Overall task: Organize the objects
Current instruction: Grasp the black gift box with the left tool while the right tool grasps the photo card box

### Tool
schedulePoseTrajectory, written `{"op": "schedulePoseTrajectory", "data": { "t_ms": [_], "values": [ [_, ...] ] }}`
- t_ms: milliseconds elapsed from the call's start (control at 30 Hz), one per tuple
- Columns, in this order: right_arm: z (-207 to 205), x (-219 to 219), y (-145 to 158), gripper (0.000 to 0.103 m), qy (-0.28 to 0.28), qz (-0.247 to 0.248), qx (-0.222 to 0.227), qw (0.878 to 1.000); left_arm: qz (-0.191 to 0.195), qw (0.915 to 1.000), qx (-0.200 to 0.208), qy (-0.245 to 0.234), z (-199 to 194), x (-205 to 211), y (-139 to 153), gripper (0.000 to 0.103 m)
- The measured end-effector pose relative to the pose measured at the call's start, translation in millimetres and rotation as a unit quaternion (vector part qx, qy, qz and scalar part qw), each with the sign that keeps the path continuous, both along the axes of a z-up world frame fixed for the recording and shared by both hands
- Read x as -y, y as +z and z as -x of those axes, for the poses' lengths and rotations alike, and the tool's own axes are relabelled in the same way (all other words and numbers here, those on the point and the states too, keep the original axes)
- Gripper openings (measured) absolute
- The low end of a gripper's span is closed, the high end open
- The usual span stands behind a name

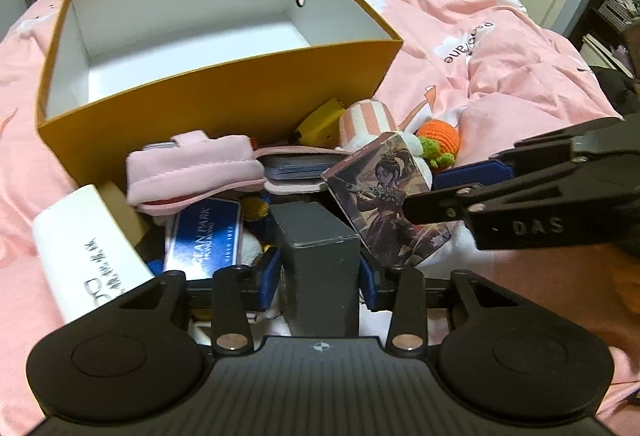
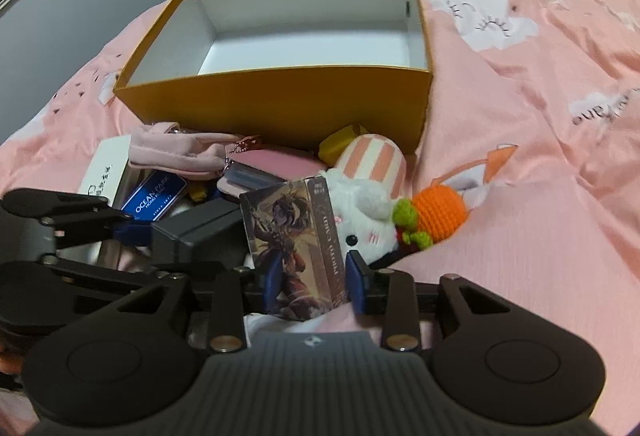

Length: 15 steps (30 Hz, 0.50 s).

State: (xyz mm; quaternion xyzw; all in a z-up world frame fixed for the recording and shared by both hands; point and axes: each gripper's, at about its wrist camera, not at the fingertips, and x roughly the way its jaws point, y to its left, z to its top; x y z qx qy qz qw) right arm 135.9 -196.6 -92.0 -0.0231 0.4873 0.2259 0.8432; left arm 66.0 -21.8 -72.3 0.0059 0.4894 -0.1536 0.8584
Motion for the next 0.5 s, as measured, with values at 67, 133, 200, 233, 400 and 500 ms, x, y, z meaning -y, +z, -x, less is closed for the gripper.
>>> {"op": "schedulePoseTrajectory", "data": {
  "t_ms": [67, 133, 200, 233, 400, 500],
  "values": [
    [-7, 0, -3, 0.041, 0.008, 0.000, -0.004, 1.000, 0.001, 1.0000, 0.001, 0.009, 1, -3, 4, 0.043],
    [-14, 0, -8, 0.043, 0.018, -0.004, -0.008, 1.000, 0.001, 0.9999, 0.003, 0.014, 3, -5, 8, 0.041],
    [-21, 0, -12, 0.048, 0.027, -0.024, -0.021, 0.999, 0.003, 0.9998, 0.006, 0.017, 4, -6, 11, 0.041],
    [-24, 0, -14, 0.049, 0.028, -0.030, -0.025, 0.999, 0.002, 0.9998, 0.008, 0.018, 4, -6, 13, 0.041],
    [-25, -4, -13, 0.049, 0.031, -0.042, -0.018, 0.998, 0.009, 0.9996, 0.018, 0.022, 8, -6, 21, 0.041],
    [-21, -9, -12, 0.043, 0.041, -0.032, -0.009, 0.999, 0.004, 0.9994, 0.026, 0.023, 10, -5, 26, 0.040]
  ]
}}
